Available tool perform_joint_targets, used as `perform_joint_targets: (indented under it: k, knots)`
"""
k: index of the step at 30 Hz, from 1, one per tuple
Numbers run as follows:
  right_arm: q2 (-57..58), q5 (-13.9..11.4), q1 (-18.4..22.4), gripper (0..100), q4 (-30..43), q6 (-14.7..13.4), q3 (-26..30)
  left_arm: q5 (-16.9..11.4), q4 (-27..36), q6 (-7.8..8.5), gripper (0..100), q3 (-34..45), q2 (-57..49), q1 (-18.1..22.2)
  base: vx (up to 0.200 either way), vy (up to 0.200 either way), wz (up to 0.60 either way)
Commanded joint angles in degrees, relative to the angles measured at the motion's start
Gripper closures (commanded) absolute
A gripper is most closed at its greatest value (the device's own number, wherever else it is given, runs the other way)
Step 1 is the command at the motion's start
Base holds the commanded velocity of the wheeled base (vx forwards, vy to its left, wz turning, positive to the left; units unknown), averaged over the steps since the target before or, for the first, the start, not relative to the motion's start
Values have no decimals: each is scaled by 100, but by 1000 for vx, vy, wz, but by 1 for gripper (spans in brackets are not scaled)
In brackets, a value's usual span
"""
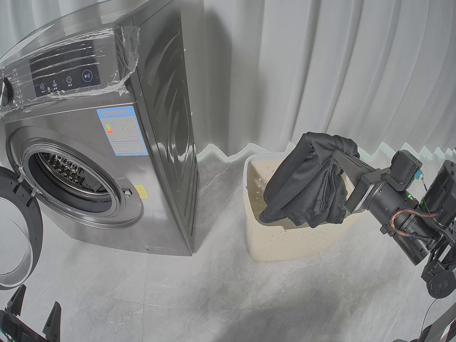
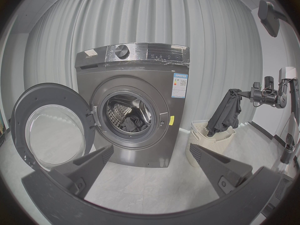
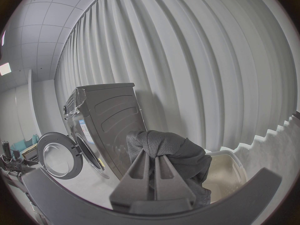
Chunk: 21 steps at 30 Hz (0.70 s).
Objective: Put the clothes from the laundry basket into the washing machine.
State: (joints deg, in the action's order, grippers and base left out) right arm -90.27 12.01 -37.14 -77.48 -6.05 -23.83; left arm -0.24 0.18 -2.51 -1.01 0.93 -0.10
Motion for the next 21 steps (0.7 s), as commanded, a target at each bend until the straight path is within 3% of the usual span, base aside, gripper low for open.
perform_joint_targets:
  k: [1,10,14,21]
  knots:
    - [36,12,-3,100,-4,-11,45,7,-1,5,0,84,-93,1,-200,0,0]
    - [18,82,-3,100,-4,-28,168,7,-1,5,0,84,-93,1,0,0,0]
    - [10,100,-3,100,-4,-11,177,7,-1,5,0,84,-93,1,0,200,0]
    - [-17,566,-21,100,32,95,177,7,-1,-4,0,84,-93,1,0,200,0]
